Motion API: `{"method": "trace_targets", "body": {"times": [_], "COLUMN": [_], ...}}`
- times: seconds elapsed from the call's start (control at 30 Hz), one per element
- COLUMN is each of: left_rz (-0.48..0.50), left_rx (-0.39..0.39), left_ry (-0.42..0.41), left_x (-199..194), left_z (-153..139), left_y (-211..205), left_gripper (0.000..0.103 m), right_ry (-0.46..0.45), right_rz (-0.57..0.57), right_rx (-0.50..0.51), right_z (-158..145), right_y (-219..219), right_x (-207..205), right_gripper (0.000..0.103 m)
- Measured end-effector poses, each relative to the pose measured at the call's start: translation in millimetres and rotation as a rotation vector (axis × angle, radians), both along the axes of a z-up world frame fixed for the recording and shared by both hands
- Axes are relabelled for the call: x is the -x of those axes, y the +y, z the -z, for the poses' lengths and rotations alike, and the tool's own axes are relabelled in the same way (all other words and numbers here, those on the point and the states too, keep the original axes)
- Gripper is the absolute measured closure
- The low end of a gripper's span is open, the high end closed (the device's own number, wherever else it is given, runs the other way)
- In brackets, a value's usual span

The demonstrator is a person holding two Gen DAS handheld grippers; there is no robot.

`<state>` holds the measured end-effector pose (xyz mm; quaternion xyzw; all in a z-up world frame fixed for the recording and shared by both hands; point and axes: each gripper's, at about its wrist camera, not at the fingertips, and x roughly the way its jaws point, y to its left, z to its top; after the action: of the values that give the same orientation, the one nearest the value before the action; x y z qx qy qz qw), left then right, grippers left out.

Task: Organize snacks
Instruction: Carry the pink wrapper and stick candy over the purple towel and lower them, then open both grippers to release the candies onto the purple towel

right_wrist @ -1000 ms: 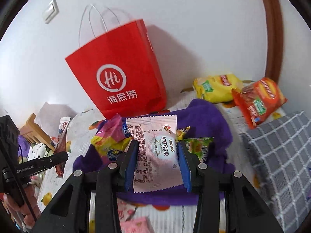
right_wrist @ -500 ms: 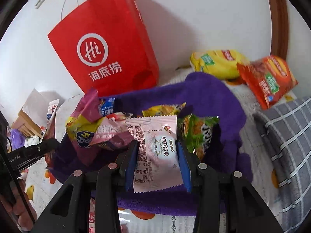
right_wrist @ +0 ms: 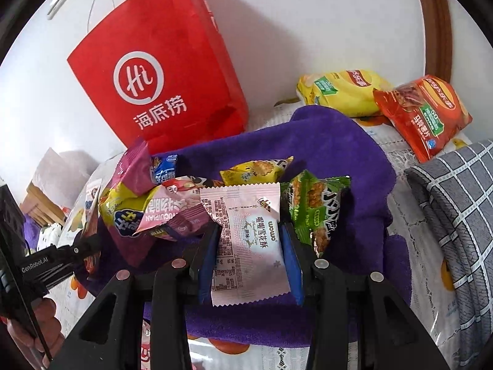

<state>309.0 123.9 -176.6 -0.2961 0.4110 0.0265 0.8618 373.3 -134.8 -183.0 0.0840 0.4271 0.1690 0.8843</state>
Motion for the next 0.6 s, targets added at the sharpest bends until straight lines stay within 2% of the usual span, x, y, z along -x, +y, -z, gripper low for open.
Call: {"method": "trace_targets", "body": {"times": [0.1, 0.3, 0.47, 0.6], "left_rz": [0.006, 0.013, 0.009, 0.009], "left_rx": [0.023, 0.017, 0.065, 0.053], "left_ry": [0.009, 0.023, 0.026, 0.031], "left_x": [-0.6, -1.1, -0.2, 0.2], "left_z": [3.0, 4.2, 4.4, 4.3], "left_y": [0.9, -2.5, 1.9, 0.5], "left_gripper": [0.081, 0.081, 0.081, 0.081], "right_ry": [0.013, 0.029, 0.023, 0.016], "right_rz": [0.005, 0.011, 0.006, -0.001], "right_rx": [0.003, 0.024, 0.035, 0.054], "right_z": [3.4, 9.3, 8.9, 8.4], "right_y": [-0.3, 1.8, 3.5, 5.6], "right_x": [-2.3, -5.0, -4.6, -3.2], "right_gripper": [0.063, 0.062, 0.062, 0.062]}}
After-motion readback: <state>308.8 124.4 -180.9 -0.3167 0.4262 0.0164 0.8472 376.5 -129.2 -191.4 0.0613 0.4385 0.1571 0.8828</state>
